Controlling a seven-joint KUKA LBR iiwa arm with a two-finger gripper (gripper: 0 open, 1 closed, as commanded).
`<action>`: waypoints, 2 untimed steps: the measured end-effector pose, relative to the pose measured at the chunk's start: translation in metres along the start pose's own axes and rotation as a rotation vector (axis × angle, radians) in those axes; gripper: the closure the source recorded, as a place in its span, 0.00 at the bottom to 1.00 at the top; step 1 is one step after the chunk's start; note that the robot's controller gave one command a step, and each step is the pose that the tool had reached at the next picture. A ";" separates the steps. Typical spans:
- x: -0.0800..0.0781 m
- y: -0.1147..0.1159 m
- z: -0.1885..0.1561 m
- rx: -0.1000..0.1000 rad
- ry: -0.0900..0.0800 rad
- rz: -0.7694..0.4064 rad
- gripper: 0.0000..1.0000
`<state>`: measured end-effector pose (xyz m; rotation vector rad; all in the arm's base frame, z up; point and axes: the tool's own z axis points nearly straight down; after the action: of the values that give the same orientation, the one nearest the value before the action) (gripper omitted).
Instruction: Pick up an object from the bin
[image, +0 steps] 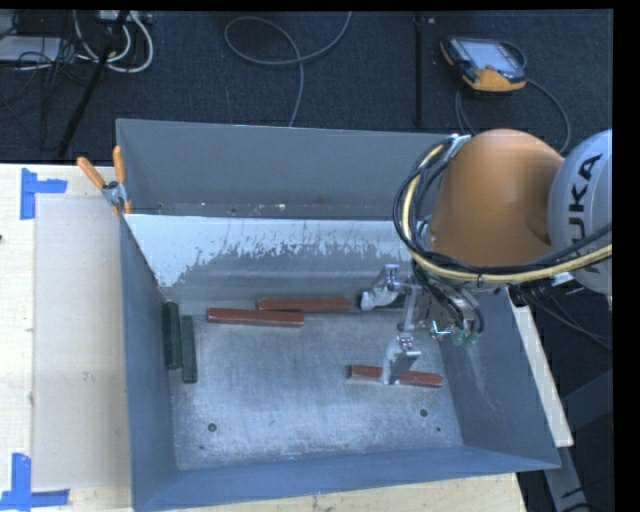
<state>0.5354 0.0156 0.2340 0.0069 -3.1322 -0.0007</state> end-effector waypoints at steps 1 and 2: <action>-0.001 0.000 -0.005 0.000 -0.009 0.000 0.00; 0.007 -0.019 0.036 0.001 -0.013 -0.075 0.00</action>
Offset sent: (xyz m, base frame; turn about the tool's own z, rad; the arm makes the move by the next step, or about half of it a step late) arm -0.0254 -0.0552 -0.1112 -0.2048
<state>0.5281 -0.0030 0.1978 0.1254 -3.1431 -0.0005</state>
